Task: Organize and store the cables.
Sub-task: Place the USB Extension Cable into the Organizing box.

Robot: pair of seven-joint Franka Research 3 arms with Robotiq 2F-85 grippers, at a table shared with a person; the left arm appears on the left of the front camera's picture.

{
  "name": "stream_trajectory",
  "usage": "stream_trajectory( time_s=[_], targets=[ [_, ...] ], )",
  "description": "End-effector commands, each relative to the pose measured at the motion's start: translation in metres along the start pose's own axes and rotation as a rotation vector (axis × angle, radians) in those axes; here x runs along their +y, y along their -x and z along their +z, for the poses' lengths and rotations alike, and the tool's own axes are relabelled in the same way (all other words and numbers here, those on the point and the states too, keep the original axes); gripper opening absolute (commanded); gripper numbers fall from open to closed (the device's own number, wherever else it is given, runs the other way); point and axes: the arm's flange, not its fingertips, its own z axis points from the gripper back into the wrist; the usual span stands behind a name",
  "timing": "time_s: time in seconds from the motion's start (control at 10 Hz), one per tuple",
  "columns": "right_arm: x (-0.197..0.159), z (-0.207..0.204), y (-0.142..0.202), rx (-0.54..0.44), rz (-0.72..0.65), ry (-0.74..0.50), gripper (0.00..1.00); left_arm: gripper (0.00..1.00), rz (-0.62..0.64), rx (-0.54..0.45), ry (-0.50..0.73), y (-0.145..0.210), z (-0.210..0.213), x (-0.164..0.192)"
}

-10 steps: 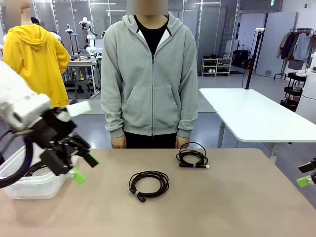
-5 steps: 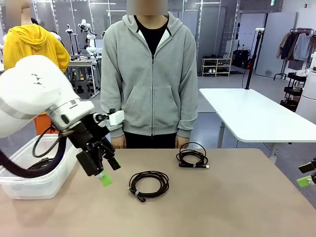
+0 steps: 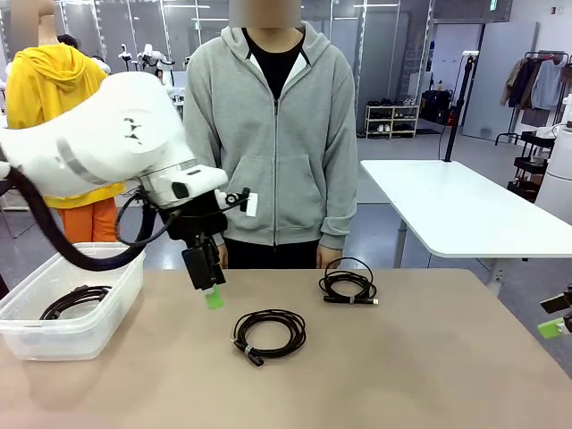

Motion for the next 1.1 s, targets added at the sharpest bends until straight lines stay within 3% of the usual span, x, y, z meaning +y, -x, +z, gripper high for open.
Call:
stream_trajectory(
  time_s=[0.0, 0.1, 0.4, 0.6, 1.0],
  targets=[
    [0.002, 0.001, -0.003, -0.009, -0.025, -0.005, 1.00, 1.00, 0.003, 0.089, -0.067, -0.024, -0.006, 0.009],
    [0.002, 0.001, -0.003, -0.009, -0.025, -0.005, 1.00, 1.00, -0.019, 0.173, -0.190, -0.031, -0.015, 0.010],
    [0.002, 0.001, -0.003, -0.009, -0.025, -0.005, 1.00, 1.00, -0.014, 0.203, -0.248, -0.045, -0.034, 0.011],
    [0.002, 0.001, -0.003, -0.009, -0.025, -0.005, 1.00, 1.00, 0.028, 0.144, -0.278, -0.039, -0.043, 0.012],
    [0.002, 0.001, -0.003, -0.009, -0.025, -0.005, 1.00, 1.00, 0.012, 0.154, -0.252, -0.042, -0.042, 0.014]
  ],
)
